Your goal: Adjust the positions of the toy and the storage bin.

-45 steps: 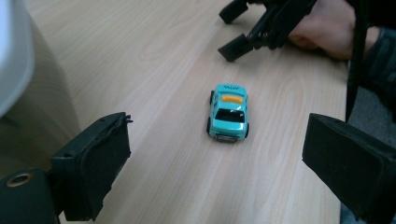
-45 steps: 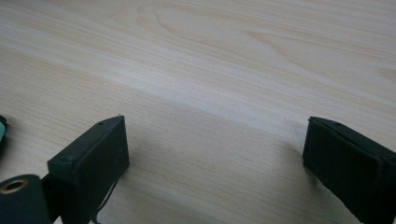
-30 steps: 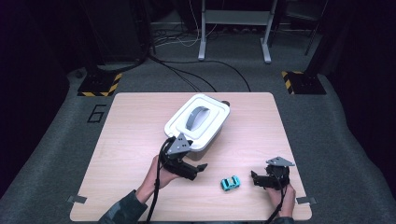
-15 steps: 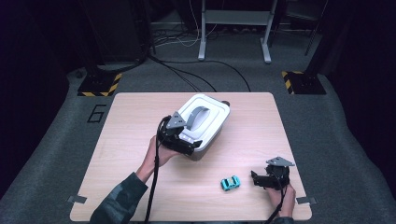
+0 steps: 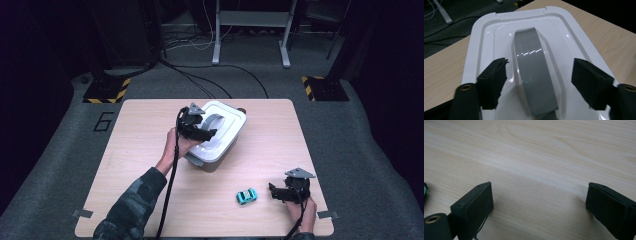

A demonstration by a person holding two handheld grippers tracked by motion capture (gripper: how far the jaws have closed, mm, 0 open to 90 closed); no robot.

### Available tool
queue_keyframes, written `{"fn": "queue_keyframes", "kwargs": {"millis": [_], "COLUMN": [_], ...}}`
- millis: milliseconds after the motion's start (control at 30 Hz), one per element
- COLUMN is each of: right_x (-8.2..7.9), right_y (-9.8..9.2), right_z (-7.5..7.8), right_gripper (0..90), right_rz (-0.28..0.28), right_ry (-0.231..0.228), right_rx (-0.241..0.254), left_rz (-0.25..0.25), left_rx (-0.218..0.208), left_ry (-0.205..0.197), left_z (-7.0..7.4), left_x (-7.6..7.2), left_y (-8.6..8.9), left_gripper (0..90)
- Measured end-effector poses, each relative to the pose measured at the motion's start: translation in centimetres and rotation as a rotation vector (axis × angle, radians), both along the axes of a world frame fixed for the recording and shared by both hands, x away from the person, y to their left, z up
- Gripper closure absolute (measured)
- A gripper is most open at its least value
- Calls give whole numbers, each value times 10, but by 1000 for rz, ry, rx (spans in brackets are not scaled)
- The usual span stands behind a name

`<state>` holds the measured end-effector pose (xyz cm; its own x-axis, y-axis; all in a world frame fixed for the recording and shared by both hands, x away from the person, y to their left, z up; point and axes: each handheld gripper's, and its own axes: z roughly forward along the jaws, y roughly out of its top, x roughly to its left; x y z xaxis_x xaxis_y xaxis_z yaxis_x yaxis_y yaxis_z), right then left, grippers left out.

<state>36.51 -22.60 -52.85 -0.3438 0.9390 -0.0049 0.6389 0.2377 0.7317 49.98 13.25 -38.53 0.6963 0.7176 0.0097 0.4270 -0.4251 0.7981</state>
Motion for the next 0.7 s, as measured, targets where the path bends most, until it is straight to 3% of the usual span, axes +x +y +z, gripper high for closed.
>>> {"fn": "queue_keyframes", "kwargs": {"millis": [33,100,333,367,533,700], "right_x": [0,0,0,0,0,0], "right_y": [0,0,0,0,0,0], "right_z": [0,0,0,0,0,0], "right_gripper": [69,72,74,75,76,77], "right_rz": [0,-2,-2,-5,-4,-5], "right_ry": [0,1,0,-4,-1,-1], "right_rx": [0,5,4,2,2,2], "left_rz": [5,22,38,46,56,78], "left_rx": [11,26,16,27,53,44], "left_ry": [-3,-11,-8,-20,-29,-33], "left_z": [-1,-3,-8,-8,-9,-10], "left_x": [2,4,4,2,-3,-10], "left_y": [-2,-4,1,1,0,4], "left_gripper": [294,390,540,599,614,622]}}
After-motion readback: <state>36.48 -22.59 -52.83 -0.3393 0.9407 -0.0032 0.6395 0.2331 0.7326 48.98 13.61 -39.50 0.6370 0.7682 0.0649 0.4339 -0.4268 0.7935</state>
